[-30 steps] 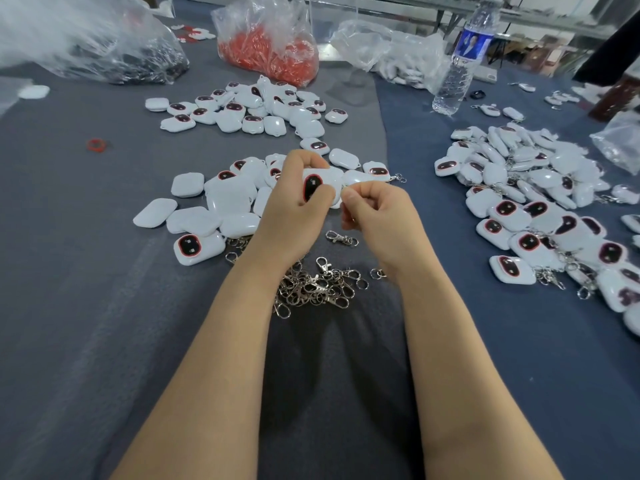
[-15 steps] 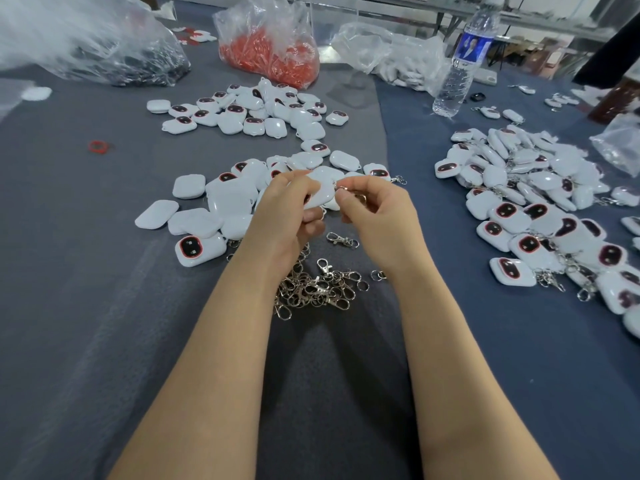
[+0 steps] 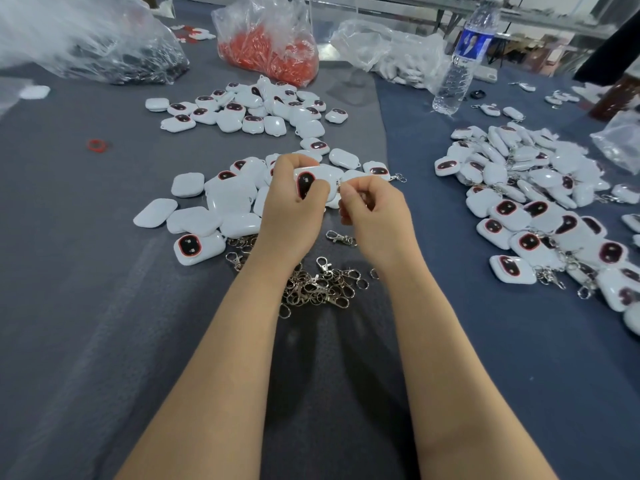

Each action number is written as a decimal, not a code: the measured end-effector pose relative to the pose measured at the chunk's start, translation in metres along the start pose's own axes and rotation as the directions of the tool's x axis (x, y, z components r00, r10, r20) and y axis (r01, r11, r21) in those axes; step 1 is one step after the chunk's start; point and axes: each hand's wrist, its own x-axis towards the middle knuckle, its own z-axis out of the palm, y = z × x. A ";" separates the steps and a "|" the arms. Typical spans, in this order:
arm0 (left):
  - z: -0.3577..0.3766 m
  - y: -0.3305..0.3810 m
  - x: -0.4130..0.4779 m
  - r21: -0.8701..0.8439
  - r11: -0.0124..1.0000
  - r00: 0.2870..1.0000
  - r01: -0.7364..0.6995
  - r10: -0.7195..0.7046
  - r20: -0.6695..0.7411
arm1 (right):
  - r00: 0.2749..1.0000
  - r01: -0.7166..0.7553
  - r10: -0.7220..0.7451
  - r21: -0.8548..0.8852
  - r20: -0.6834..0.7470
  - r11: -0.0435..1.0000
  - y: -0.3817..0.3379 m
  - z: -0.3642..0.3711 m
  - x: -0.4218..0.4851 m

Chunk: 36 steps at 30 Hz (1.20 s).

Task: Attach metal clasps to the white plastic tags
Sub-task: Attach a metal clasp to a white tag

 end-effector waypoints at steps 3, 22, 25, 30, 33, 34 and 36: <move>0.001 -0.001 0.000 0.081 0.994 0.997 -0.068 0.071 -0.030 | 0.999 -0.048 0.048 0.012 -0.023 0.999 0.002 -0.002 0.000; 0.164 0.022 -0.032 0.288 0.946 0.944 -0.147 0.047 0.327 | 0.875 -0.330 0.201 -0.239 -0.440 0.913 0.037 -0.147 -0.018; 0.196 0.017 -0.043 0.352 0.926 0.919 -0.139 -0.012 0.395 | 0.826 -0.426 0.215 -0.326 -0.522 0.844 0.054 -0.172 -0.025; 0.226 0.001 -0.052 0.398 0.901 0.911 -0.174 -0.006 0.413 | 0.804 -0.506 0.270 -0.372 -0.529 0.778 0.074 -0.185 -0.027; 0.236 -0.003 -0.051 0.349 0.929 0.921 -0.125 -0.022 0.388 | 0.795 -0.494 0.253 -0.346 -0.552 0.798 0.080 -0.186 -0.021; 0.238 -0.003 -0.050 0.333 0.937 0.926 -0.106 -0.029 0.376 | 0.787 -0.490 0.251 -0.324 -0.563 0.809 0.081 -0.186 -0.019; 0.241 -0.003 -0.047 0.290 0.956 0.935 -0.047 -0.060 0.350 | 0.771 -0.488 0.251 -0.290 -0.586 0.823 0.082 -0.185 -0.015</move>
